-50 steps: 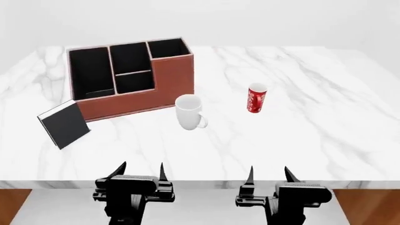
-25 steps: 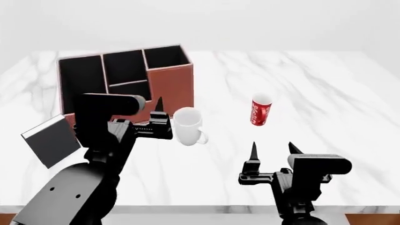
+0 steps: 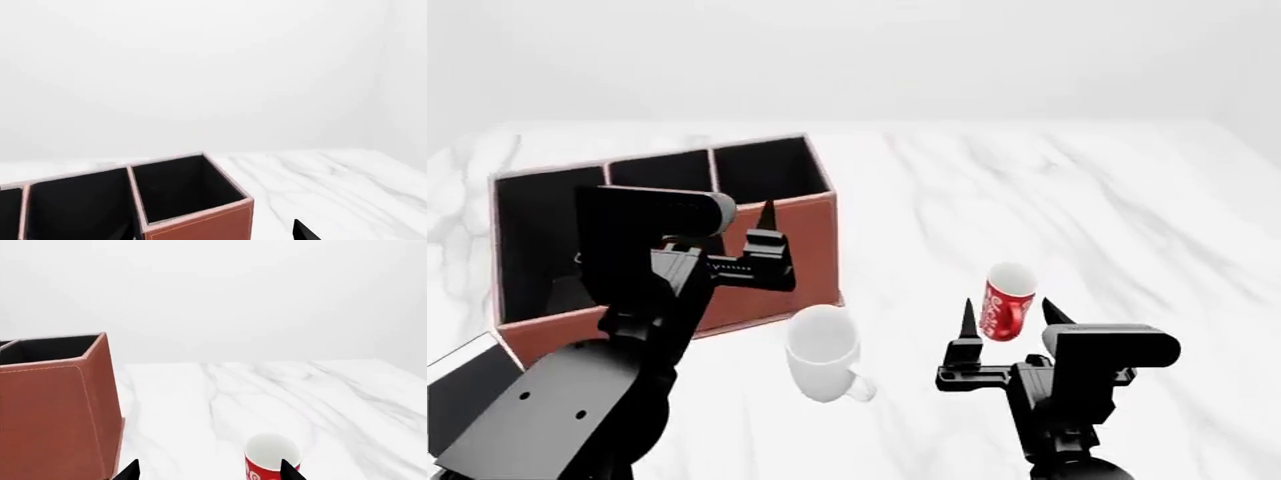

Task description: Pick up the red mug and place it to the right of the caddy.

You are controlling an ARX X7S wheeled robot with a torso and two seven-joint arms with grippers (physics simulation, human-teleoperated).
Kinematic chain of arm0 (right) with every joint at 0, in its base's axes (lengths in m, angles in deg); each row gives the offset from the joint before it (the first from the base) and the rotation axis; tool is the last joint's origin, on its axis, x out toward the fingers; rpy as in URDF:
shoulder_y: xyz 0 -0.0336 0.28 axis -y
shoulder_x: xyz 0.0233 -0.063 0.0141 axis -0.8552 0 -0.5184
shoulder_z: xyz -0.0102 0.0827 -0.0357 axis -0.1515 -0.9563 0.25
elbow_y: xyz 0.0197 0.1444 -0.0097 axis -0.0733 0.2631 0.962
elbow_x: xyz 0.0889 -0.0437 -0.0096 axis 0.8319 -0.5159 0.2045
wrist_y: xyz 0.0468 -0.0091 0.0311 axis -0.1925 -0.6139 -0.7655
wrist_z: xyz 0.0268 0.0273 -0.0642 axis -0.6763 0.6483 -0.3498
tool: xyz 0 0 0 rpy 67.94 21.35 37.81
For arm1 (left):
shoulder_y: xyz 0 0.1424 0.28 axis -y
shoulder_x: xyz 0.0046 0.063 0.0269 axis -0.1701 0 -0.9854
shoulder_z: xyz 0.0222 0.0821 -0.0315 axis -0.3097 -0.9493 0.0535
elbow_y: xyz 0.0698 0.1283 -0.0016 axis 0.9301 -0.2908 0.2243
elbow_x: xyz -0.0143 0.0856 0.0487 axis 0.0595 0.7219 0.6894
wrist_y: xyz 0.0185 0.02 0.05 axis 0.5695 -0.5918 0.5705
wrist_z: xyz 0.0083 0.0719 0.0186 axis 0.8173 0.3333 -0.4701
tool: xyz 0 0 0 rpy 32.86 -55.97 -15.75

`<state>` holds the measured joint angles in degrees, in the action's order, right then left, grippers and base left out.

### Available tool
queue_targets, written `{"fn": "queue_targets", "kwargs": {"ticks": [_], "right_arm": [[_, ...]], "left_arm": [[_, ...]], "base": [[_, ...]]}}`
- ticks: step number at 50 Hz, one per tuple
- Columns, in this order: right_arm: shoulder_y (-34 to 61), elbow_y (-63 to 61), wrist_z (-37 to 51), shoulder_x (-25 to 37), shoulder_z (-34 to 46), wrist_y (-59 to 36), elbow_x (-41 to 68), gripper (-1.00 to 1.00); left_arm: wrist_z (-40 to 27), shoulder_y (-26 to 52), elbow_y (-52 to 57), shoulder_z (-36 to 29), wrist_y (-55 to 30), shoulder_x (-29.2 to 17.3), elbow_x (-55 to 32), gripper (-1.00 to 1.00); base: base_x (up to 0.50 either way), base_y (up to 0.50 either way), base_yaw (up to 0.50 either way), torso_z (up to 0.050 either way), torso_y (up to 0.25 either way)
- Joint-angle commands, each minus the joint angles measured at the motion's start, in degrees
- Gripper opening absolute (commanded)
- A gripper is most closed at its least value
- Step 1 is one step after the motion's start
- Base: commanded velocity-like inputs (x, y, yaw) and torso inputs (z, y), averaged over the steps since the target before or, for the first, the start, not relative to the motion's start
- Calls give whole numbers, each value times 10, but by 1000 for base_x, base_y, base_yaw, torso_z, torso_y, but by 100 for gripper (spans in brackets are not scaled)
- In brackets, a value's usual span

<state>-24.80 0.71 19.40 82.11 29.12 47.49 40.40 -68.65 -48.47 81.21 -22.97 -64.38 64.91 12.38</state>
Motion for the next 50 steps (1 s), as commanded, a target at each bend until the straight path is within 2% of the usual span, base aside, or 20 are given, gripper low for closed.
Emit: {"fn": "queue_targets", "kwargs": {"ticks": [1, 20, 24, 32, 33, 39, 41, 50], "right_arm": [[1, 1, 1, 4, 0, 1, 9, 100], [0, 14, 1, 11, 7, 14, 17, 100], [0, 17, 6, 15, 11, 6, 11, 100], [-61, -18, 15, 24, -21, 39, 22, 100], [-89, -44, -9, 36, -23, 46, 43, 100], [-188, -110, -12, 47, -54, 113, 44, 100], [-214, -102, -20, 50, -63, 148, 39, 100], [-241, -66, -36, 57, -69, 176, 42, 100]], "left_arm": [[-6, 5, 0, -2, -1, -5, -5, 100], [-12, 1, -2, -3, 6, -10, -15, 100], [-14, 1, 2, -1, 3, -11, -19, 100], [-18, 2, 2, -1, 3, -15, -22, 100], [-18, 1, 2, -1, 4, -15, -22, 100], [-20, 1, -3, -4, 9, -18, -22, 100], [-21, 0, 0, -6, 8, -17, -23, 100], [-23, -2, -7, -9, 16, -21, -25, 100]], "base": [[500, 0, 0, 0, 0], [500, 0, 0, 0, 2], [0, 0, 0, 0, 3], [0, 0, 0, 0, 0], [0, 0, 0, 0, 0], [0, 0, 0, 0, 0], [0, 0, 0, 0, 0], [0, 0, 0, 0, 0]]}}
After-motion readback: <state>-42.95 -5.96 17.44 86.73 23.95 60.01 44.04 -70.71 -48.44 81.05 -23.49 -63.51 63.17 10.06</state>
